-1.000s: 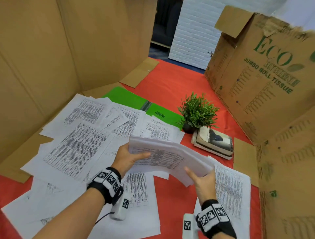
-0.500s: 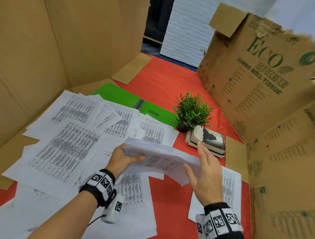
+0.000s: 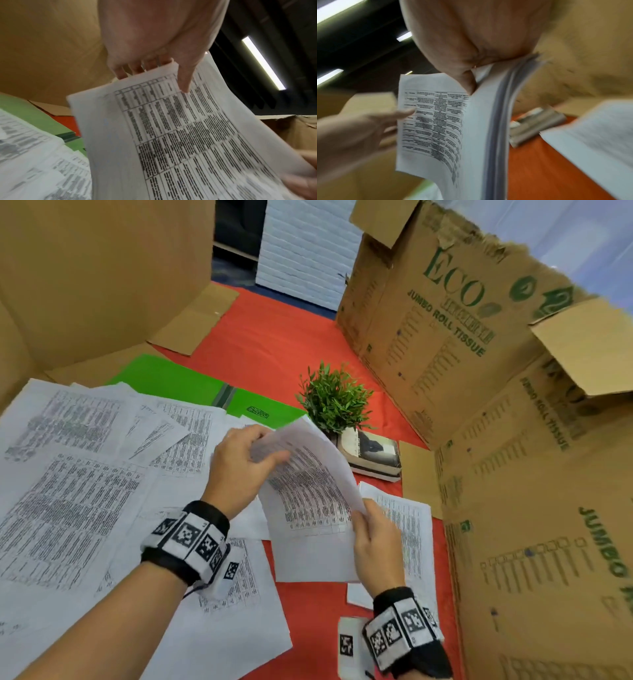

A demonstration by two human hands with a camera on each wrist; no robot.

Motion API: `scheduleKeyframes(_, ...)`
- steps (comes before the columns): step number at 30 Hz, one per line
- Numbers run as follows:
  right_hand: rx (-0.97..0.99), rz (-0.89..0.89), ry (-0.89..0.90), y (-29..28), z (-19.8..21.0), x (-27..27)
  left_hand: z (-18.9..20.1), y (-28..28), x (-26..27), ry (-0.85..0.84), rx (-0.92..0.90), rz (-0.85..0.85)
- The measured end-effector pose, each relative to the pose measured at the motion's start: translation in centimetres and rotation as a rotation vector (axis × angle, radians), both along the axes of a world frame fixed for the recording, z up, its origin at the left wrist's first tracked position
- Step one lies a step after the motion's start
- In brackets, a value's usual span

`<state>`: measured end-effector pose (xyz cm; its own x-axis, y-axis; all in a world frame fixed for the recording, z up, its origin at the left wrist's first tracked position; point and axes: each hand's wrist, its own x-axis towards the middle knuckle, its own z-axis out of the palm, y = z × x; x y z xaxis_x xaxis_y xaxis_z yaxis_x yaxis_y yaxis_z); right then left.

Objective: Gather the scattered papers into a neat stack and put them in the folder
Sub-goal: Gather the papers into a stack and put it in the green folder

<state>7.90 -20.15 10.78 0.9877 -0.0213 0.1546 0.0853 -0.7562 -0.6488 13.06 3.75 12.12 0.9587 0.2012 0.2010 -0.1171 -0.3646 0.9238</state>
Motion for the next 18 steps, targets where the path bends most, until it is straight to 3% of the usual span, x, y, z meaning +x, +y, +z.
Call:
scheduleKeyframes(3, 0.455, -0.205, 0.231, -3.2, -2.6, -1.8, -0.9, -1.8, 0.3, -0.021, 0.127, 0.15)
scheduleKeyframes(5, 0.702, -0.317, 0.367, -5.6, -4.4, -3.1, -3.3, -3.3, -0.3, 0.244, 0.084, 0.138)
scheduleKeyframes(7, 0.846, -0.394, 0.441, -8.1, -6.5, -3.9, -5.9, -6.0, -1.8, 0.598, -0.057, -0.062)
scheduleKeyframes(8, 0.868, -0.421, 0.479, -9.2, -7.4, -4.1, -7.2, -7.8, -2.8, 0.684, -0.145, -0.181)
scheduleKeyframes(11, 0.794, -0.464, 0.517, -12.4, -9.0, -4.2, -9.6, -13.3, -4.6, 0.61, -0.219, -0.312)
scheduleKeyframes(13, 0.687, -0.453, 0.506, -15.0, -9.4, -3.4, -10.6, -16.6, -4.2, 0.554, -0.126, -0.305)
scheduleKeyframes(18, 0.305, -0.451, 0.473, -20.5, -10.3, -0.7, -12.6, -21.6, -2.3, 0.599, 0.136, -0.277)
